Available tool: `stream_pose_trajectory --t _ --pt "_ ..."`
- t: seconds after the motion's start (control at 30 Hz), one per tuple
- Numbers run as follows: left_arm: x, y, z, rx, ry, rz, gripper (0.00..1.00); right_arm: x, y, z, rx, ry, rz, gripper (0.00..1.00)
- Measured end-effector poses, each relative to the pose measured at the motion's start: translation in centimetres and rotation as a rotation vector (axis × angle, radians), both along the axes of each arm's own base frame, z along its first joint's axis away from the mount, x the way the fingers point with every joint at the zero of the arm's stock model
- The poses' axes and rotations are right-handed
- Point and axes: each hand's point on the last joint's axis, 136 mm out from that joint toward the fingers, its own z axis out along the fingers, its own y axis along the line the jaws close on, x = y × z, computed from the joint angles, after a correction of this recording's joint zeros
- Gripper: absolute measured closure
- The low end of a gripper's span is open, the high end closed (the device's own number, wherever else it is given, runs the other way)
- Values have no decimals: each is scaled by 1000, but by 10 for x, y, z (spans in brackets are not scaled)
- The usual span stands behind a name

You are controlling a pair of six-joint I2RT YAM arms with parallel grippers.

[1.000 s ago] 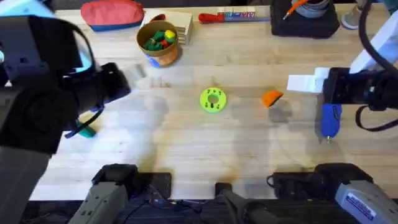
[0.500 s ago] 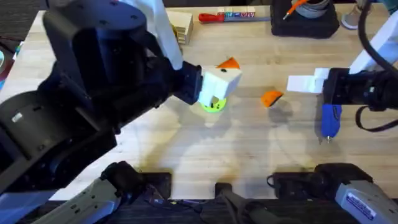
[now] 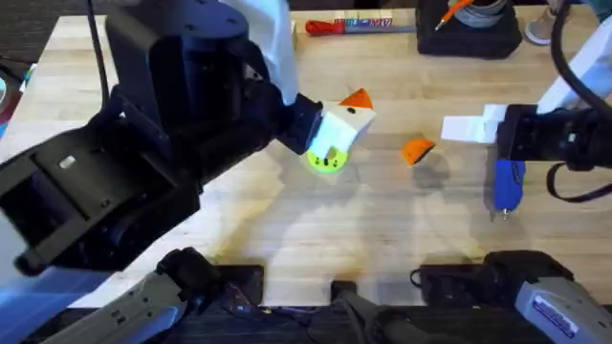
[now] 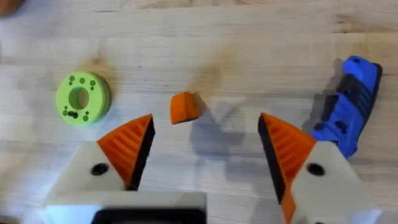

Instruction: Pick up the gripper from the table and insert it into the empty holder that is missing its gripper. Then pick up a screw, insert it into the mounting hole, and use the screwdriver to tighten it. Finally, clean up the table by picking up the vegetable and placing it into the bucket.

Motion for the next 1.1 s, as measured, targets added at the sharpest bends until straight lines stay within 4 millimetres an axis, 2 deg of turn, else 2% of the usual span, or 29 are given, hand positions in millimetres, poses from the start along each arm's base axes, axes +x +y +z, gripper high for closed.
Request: stream_pose_trajectory --t 0.07,0.1,0.33,0.53,0.77,0.93,1.1 --pt "1 -1 4 4 -105 -28 13 0 0 0 0 0 0 10" --pt "-8 8 -3 -24 -175 -34 13 0 0 0 0 0 0 10" --pt "-27 36 -22 -130 -341 2 13 0 0 0 0 0 0 10" --pt "-35 51 -42 -211 -384 32 13 0 0 0 0 0 0 10" --pt "-41 69 -39 -274 -471 62 13 0 0 0 0 0 0 10" --pt "-46 70 -41 -289 -497 34 13 0 0 0 0 0 0 10" --pt "-48 64 -63 -275 -406 -8 13 0 0 0 0 0 0 10"
